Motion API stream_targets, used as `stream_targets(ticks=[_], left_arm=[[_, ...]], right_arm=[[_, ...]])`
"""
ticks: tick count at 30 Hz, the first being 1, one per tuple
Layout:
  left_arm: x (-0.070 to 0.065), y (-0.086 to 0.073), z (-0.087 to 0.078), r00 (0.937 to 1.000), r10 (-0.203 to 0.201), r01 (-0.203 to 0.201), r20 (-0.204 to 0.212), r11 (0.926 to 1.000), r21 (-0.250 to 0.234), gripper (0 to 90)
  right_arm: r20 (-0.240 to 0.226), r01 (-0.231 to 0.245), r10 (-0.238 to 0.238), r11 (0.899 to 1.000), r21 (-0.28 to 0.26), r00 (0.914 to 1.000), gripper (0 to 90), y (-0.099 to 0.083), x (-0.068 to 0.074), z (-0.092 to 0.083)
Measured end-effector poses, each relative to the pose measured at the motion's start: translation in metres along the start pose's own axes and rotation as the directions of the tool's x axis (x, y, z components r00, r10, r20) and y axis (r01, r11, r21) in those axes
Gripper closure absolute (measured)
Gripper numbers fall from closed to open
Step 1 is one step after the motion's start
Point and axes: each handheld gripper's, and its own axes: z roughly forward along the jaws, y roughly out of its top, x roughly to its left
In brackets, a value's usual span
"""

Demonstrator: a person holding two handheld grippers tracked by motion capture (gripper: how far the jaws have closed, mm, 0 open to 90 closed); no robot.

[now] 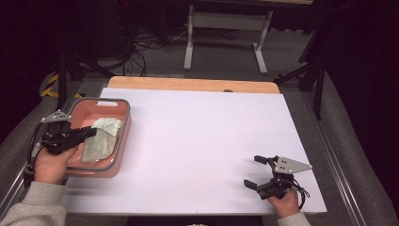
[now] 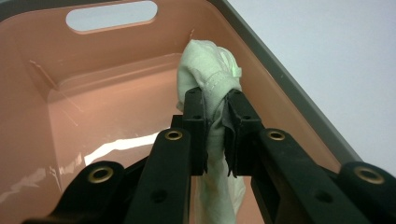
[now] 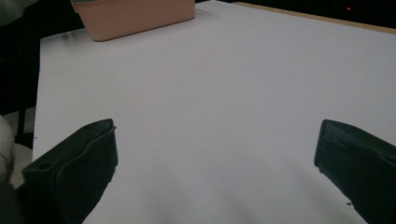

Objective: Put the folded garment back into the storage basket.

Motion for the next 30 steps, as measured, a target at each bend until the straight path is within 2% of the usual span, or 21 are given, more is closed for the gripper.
stream_targets(ticks=[7, 13, 23, 30], left_arm=[[0.000, 0.004, 0.001, 0.9998, -0.009, 0.010, -0.016, 0.9999, 0.010, 80.4], [-0.002, 0.008, 0.005, 0.9995, 0.015, -0.015, -0.028, 0.9999, 0.009, 80.3], [0.001, 0.012, 0.014, 0.9989, 0.013, -0.012, -0.046, 0.9997, 0.021, 80.1], [0.001, 0.013, 0.018, 0.9978, 0.026, -0.025, -0.060, 0.9992, 0.031, 79.8]], right_arm=[[-0.001, 0.000, 0.000, 1.000, 0.000, 1.0000, 0.0, 0.000, 0.000, 0.000], [-0.002, 0.000, 0.000, 1.000, 0.002, 1.0000, 0.0, 0.000, 0.000, 0.000], [-0.001, 0.000, 0.000, 1.000, 0.003, 1.0000, 0.0, 0.000, 0.000, 0.000], [-0.005, -0.002, 0.002, 1.000, 0.000, 1.0000, 0.0, 0.000, 0.000, 0.000]])
